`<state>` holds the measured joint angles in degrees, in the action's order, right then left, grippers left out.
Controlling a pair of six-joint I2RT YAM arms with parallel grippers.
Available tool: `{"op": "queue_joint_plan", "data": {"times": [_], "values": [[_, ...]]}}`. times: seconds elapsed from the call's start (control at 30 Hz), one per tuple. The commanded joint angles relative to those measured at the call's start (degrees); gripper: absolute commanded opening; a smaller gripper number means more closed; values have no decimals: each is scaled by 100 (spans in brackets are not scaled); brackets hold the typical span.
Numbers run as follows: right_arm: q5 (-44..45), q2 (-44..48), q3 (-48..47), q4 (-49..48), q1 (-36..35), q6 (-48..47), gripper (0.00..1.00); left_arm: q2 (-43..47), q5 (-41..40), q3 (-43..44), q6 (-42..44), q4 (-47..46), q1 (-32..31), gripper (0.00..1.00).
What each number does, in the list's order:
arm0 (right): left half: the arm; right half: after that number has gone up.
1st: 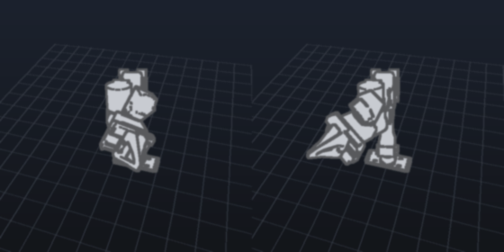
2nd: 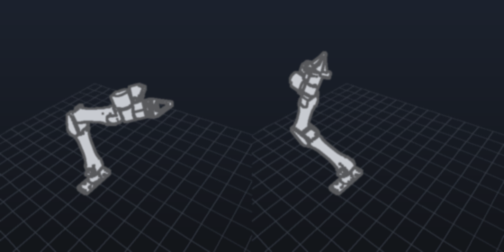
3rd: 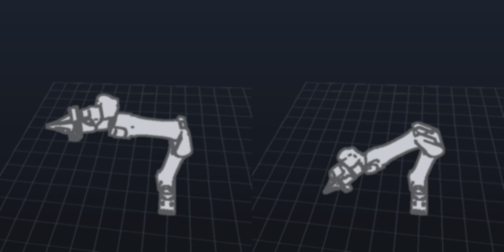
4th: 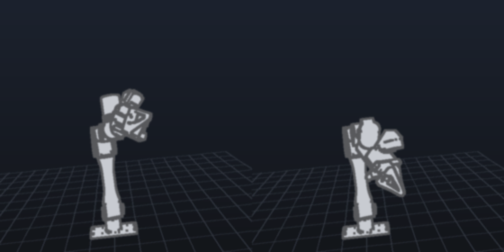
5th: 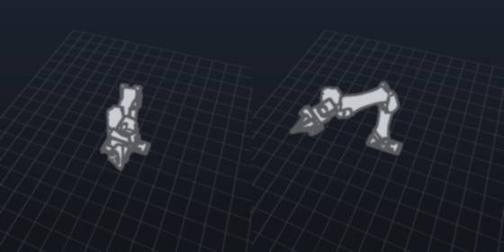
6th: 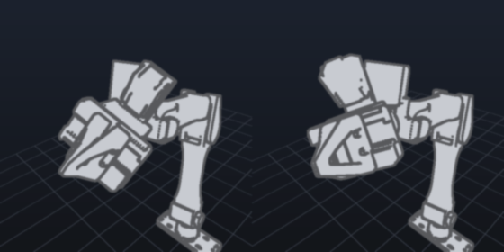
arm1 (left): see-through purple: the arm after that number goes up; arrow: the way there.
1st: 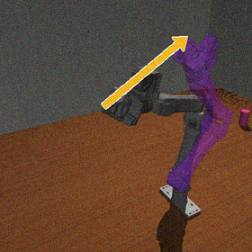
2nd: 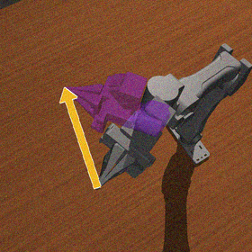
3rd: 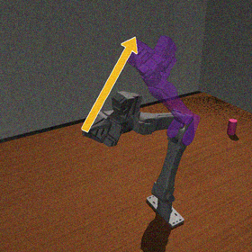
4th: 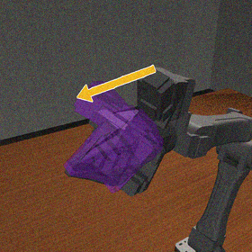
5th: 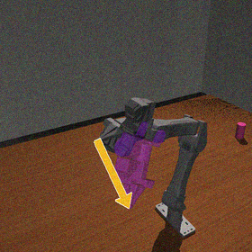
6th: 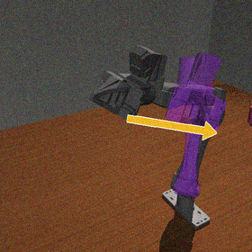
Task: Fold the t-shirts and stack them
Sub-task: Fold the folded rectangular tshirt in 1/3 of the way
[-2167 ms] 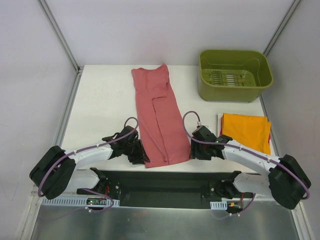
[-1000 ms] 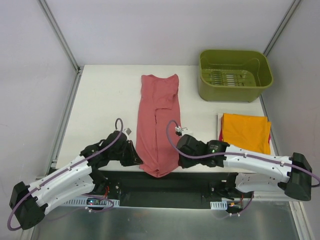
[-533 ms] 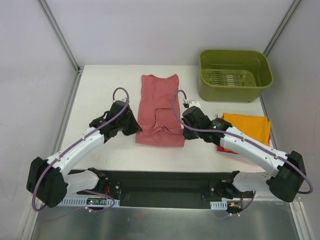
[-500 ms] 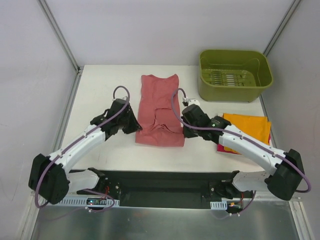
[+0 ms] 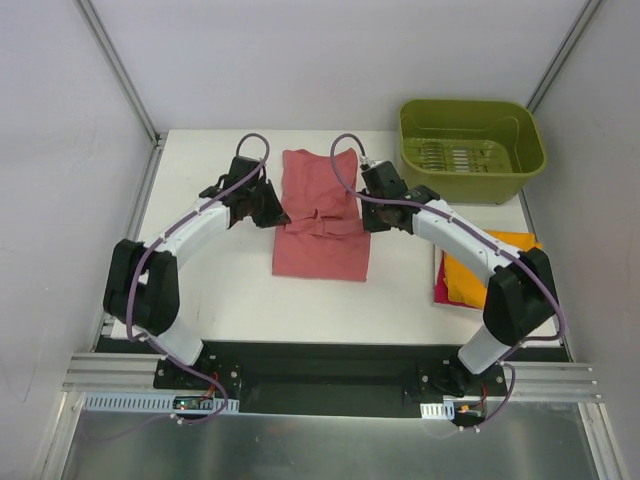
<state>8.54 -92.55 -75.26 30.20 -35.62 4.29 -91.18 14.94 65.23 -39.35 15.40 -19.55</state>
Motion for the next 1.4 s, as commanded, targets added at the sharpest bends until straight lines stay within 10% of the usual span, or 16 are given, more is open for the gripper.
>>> {"op": "queue_joint_plan", "data": {"times": [0.0,0.43,0.53,0.63,0.77,0.83,1.07,1.37], "values": [[-282,-368,-541,-128,247,-350,1,-540,474,560,235,-151,215,0],[-1036,-2161,-1526,-330,889,-658,6,-1710,88,1088,174,-125,417,11],[-1126,-2337,-1588,-461,925,-746,8,-1711,-34,1079,165,-99,435,27],[-1301,-2364,-1579,-488,960,-807,31,-1562,-70,1009,209,-72,452,58],[-1354,-2180,-1430,-444,951,-746,48,-1141,-35,825,253,-54,452,73],[-1389,-1935,-1237,-444,960,-737,63,-947,70,667,262,-54,452,99],[-1267,-880,-394,-506,689,-921,100,518,-70,-482,183,-55,452,99],[-1425,-851,-84,-769,3,-579,100,2462,-79,-2179,-90,-63,461,99]]}}
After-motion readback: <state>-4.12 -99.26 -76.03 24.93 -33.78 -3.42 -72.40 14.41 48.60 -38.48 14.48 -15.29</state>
